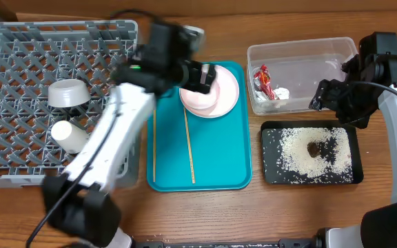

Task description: Sort waste into correct bins and load items into the dishwasher

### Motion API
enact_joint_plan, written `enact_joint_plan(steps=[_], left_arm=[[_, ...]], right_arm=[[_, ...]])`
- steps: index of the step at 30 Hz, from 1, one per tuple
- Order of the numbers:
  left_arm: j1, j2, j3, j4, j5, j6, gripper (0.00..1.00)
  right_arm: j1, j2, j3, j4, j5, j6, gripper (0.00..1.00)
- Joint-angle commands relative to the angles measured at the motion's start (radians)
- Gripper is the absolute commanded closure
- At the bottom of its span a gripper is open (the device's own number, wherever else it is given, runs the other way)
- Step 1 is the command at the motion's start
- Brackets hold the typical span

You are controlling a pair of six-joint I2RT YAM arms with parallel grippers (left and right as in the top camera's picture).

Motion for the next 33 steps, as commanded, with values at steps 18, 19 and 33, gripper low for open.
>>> enact_joint_plan(steps=[18,19,33], left_arm=[[-0.121,0.328,0.014,0.037,-0.139,0.063,0.96],[-0.121,0.323,0.018,0.036,-0.139,0.063,0.96],[0.003,0.052,0.202,-0.053,-0.095,0.017,0.96]], right_arm=[[0.002,-0.019,0.026,-0.001,0.014,0.007,0.18],[0.002,-0.019,0.026,-0.003,0.014,0.007,0.18],[0.002,-0.019,0.026,-0.008,0.014,0.006,0.18]])
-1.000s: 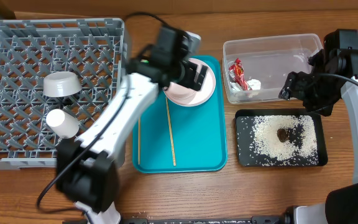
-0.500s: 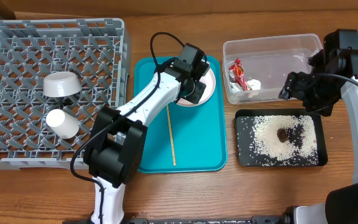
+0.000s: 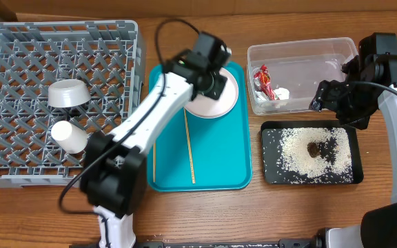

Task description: Sort waste into correct bins and load items into the dishwasher

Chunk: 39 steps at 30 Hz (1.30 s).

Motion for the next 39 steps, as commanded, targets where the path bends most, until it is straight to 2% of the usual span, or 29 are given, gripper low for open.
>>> enact_joint_plan(steps=[1,8,15,18,24,29,39], left_arm=[[0.106,-0.165,0.072,0.002,0.074,-0.025,0.96],[0.421,-0.204,0.072,0.006,0.566,-0.019,0.96],[0.682,-0.070,0.072,0.072,1.084,-0.018,0.96],[0.751,0.006,0.072,0.092,1.216,-0.032,0.96],[0.847,0.126,0.072,0.104,1.304,-0.032,0.96],[0.912,0.189,0.072,0.100,1.312,-0.031,0.96],[0.953,0.243,0.071,0.100,1.286,-0.032,0.96]], right_arm=[[0.002,-0.019,0.026,0.002,0.011,0.003,0.18],[0.002,-0.019,0.026,0.002,0.011,0.003,0.18],[0.002,-0.019,0.026,0.002,0.010,0.003,0.18],[0.002,-0.019,0.026,0.002,0.010,0.003,0.18],[0.002,-0.019,0.026,0.001,0.010,0.003,0.18],[0.002,-0.019,0.026,-0.002,0.010,0.003,0.18],[0.002,-0.019,0.026,-0.003,0.010,0.003,0.18]])
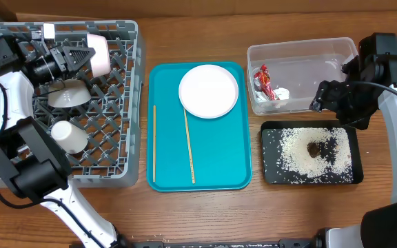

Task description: Sort waste into correct bins and load items into the dishwasher

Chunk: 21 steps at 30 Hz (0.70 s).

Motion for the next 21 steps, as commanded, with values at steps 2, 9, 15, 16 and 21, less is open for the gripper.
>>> enact_joint_plan(steps=[2,9,15,16,21], left_arm=[[0.025,0.019,-0.003,0.001,0.042,-0.007,0.96],[0.022,0.019,-0.003,0.072,0.235,-0.072,0.96],[0.014,0.019,-0.003,0.058,0.062,-0.106,0.96],[0.014,0.019,-0.003,0.051,0.039,-0.105,0.96],[0.014,0.019,-0.005,0.031,-0.028,-0.103,0.96]], right_arm=[[0.002,-0.019,0.026,0.001,0.006,0.003,0.18],[0.002,-0.019,0.026,0.001,0.006,0.003,0.18],[0.002,-0.019,0.026,-0.014,0.006,0.003,0.18],[0.002,-0.019,0.026,-0.017,0.006,0.003,0.18],[0.002,-0.019,0.026,-0.021,0.006,0.003,0.18]])
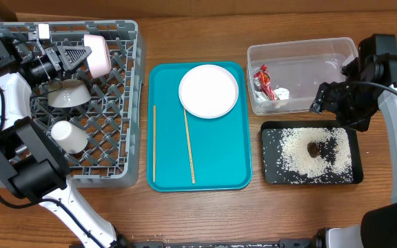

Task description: Sort waste into correct bins and load items into the dishwasher

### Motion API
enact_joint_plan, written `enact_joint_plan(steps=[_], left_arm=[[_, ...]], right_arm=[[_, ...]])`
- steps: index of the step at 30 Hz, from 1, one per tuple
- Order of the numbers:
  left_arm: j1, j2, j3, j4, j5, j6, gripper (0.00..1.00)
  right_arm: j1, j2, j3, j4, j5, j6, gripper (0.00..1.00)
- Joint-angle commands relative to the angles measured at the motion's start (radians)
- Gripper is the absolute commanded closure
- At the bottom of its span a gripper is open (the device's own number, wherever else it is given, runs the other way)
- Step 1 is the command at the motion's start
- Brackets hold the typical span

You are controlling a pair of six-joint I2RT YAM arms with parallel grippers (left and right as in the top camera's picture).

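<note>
My left gripper (76,58) is shut on a pink bowl (97,55), held on its side over the back part of the grey dish rack (116,148). In the rack sit a white bowl (65,97) and a white cup (69,136). A bare white plate (209,91) rests at the back of the teal tray (219,162), with two chopsticks (189,146) lying lengthwise on it. My right gripper (318,103) hovers between the clear bin and the black tray, its jaws too dark to read.
A clear plastic bin (316,52) at the back right holds a red wrapper (262,80) and a white scrap. In front of it a black tray (271,176) carries scattered rice and a brown food piece (314,148). The right arm stands along the table's right edge.
My left gripper and the pink bowl have shifted a little to the left over the rack. The right arm, plate and chopsticks are unchanged.
My left gripper was first at the pink bowl standing on the white plate on the tray, and it was still there a second later. Then it held the bowl over the back of the rack, the plate left bare. It now holds it there, slightly further left.
</note>
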Motion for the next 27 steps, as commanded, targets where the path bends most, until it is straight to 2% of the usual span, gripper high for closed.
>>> enact_joint_plan(steps=[1,8,27], left_arm=[[-0.007,0.012,-0.004,-0.005,-0.063,-0.011,0.96],[-0.010,0.012,-0.004,0.025,0.071,-0.014,0.96],[-0.037,0.012,-0.004,0.013,0.005,-0.013,0.96]], right_arm=[[0.002,-0.019,0.026,0.002,0.006,0.003,0.18],[0.002,-0.019,0.026,0.002,0.006,0.003,0.18],[0.002,-0.019,0.026,-0.002,0.006,0.004,0.18]])
